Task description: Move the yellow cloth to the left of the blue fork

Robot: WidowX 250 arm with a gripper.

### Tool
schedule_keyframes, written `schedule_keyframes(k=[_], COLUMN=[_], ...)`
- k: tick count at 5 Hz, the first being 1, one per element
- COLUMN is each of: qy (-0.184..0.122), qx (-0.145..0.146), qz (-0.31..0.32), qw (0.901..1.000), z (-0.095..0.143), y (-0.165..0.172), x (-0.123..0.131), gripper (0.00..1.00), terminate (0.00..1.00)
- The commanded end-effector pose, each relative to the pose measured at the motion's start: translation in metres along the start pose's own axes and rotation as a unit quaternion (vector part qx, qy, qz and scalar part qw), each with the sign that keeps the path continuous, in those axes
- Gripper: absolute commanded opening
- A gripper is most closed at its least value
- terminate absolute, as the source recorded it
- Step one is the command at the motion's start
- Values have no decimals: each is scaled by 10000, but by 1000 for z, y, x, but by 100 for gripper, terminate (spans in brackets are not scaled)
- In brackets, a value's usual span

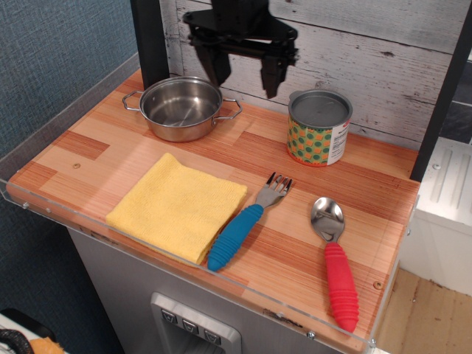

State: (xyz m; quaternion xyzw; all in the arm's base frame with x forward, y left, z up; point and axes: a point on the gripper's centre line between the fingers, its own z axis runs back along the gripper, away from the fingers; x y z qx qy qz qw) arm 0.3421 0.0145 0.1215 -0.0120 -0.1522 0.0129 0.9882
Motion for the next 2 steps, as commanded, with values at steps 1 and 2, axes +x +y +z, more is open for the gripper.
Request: schedule_keyframes(k=[1, 2], qy=[-198, -198], qx=[-18, -18], qz=[-244, -244], qw=[9995, 9995], z=[18, 18], y=[-11, -11], x=[4, 4], gripper=[100, 100], terminate=[0, 100])
